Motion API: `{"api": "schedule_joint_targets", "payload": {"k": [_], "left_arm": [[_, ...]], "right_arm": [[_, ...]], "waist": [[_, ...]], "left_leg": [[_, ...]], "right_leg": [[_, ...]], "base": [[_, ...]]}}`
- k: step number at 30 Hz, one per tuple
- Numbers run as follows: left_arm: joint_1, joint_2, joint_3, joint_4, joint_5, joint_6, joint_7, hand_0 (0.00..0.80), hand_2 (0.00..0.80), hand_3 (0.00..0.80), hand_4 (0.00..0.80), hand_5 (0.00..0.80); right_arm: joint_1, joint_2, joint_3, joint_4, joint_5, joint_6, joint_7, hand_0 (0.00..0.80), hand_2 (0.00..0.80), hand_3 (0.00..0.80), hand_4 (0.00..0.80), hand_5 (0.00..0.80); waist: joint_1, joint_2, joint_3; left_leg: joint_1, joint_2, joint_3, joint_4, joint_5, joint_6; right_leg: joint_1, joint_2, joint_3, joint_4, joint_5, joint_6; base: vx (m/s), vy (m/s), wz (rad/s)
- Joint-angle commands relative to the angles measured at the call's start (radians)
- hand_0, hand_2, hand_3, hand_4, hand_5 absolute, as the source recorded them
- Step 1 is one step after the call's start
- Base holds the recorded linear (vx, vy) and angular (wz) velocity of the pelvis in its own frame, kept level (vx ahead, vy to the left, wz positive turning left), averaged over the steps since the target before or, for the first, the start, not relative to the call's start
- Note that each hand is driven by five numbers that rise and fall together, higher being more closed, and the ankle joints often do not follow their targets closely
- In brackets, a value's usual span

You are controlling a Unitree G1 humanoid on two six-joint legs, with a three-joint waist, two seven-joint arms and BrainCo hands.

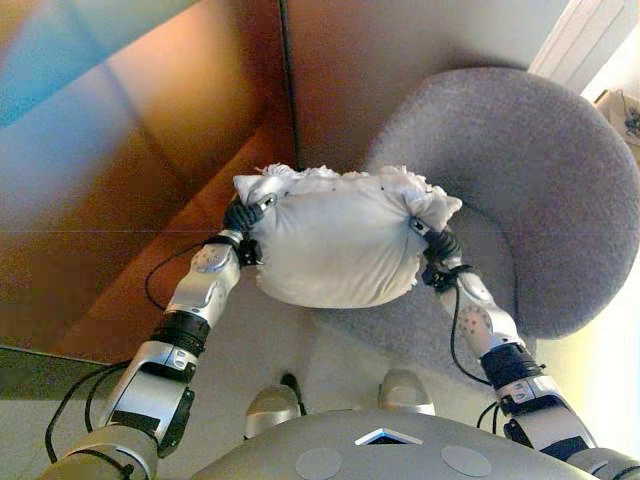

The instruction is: Pick up the cushion and take it to the sofa

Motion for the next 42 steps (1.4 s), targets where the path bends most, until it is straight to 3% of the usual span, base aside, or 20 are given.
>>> {"api": "schedule_joint_targets", "payload": {"k": [1,3,8,13,17,24,27,37,42], "left_arm": [[-0.125,-0.049,-0.053,-0.072,0.002,-0.018,-0.017,0.8,0.8,0.8,0.8,0.8],[-0.129,-0.059,-0.055,-0.081,0.011,0.003,-0.014,0.8,0.8,0.8,0.8,0.8],[-0.081,-0.07,-0.037,-0.114,0.02,0.038,0.034,0.8,0.8,0.8,0.8,0.8],[-0.088,-0.048,-0.021,-0.122,0.008,0.011,0.041,0.8,0.8,0.8,0.8,0.8],[-0.125,-0.041,-0.033,-0.12,-0.014,0.006,0.047,0.8,0.8,0.8,0.8,0.8],[-0.221,-0.059,-0.089,-0.101,-0.021,0.031,0.06,0.8,0.8,0.8,0.8,0.8],[-0.303,-0.074,-0.131,-0.1,-0.044,0.077,0.086,0.8,0.8,0.8,0.8,0.8],[-0.34,-0.146,-0.188,-0.125,-0.133,0.123,0.13,0.8,0.8,0.8,0.8,0.8],[-0.38,-0.19,-0.212,-0.149,-0.236,0.142,0.18,0.8,0.8,0.8,0.8,0.8]], "right_arm": [[-0.127,0.011,-0.067,-0.02,0.098,-0.103,0.023,0.8,0.8,0.8,0.8,0.8],[-0.154,0.002,-0.088,0.008,0.084,-0.084,0.016,0.8,0.8,0.8,0.8,0.8],[-0.125,-0.018,-0.109,-0.011,0.05,-0.055,0.033,0.8,0.8,0.8,0.8,0.8],[-0.158,-0.028,-0.11,-0.02,0.052,-0.067,0.029,0.8,0.8,0.8,0.8,0.8],[-0.218,-0.041,-0.117,-0.015,0.067,-0.071,0.005,0.8,0.8,0.8,0.8,0.8],[-0.324,-0.102,-0.15,0.06,0.104,-0.067,-0.033,0.8,0.8,0.8,0.8,0.8],[-0.419,-0.136,-0.154,0.144,0.132,-0.068,-0.082,0.8,0.8,0.8,0.8,0.8],[-0.541,-0.257,-0.15,0.23,0.159,-0.015,-0.104,0.8,0.8,0.8,0.8,0.8],[-0.618,-0.268,-0.124,0.291,0.148,0.014,-0.109,0.8,0.8,0.8,0.8,0.8]], "waist": [[-0.021,-0.016,-0.029],[-0.026,-0.025,-0.02],[-0.025,-0.041,-0.035],[-0.022,-0.042,-0.003],[-0.019,-0.039,0.038],[-0.011,-0.047,0.077],[-0.008,-0.06,0.106],[-0.007,-0.08,0.099],[-0.002,-0.087,0.108]], "left_leg": [[-0.049,0.012,-0.056,0.086,-0.073,-0.048],[-0.041,0.037,-0.062,0.099,-0.092,-0.054],[-0.04,0.109,-0.036,0.139,-0.088,-0.076],[-0.134,0.161,-0.049,0.273,-0.113,-0.094],[-0.213,0.191,-0.084,0.372,-0.135,-0.109],[-0.289,0.207,-0.125,0.412,-0.13,-0.134],[-0.332,0.211,-0.149,0.416,-0.117,-0.148],[-0.325,0.235,-0.158,0.393,-0.09,-0.172],[-0.351,0.245,-0.175,0.428,-0.101,-0.183]], "right_leg": [[-0.031,-0.015,0.017,-0.1,0.144,0.046],[-0.036,-0.012,0.057,-0.117,0.139,0.07],[0.017,0.013,0.037,-0.139,0.096,0.075],[-0.049,0.031,0.037,-0.049,0.048,0.056],[-0.125,0.026,0.034,0.058,0.018,0.047],[-0.172,0.017,0.019,0.099,0.008,0.054],[-0.194,0.022,0.012,0.095,0.017,0.055],[-0.142,0.037,-0.006,0.048,0.017,0.052],[-0.144,0.033,-0.01,0.062,0.008,0.053]], "base": [[0.177,-0.188,0.1],[0.234,-0.179,0.26],[0.233,-0.172,0.27],[0.023,-0.123,-0.15],[-0.023,-0.1,-0.07],[-0.029,-0.121,0.05],[-0.12,-0.167,0.16],[0.069,-0.093,-0.04],[0.046,-0.031,-0.07]]}}
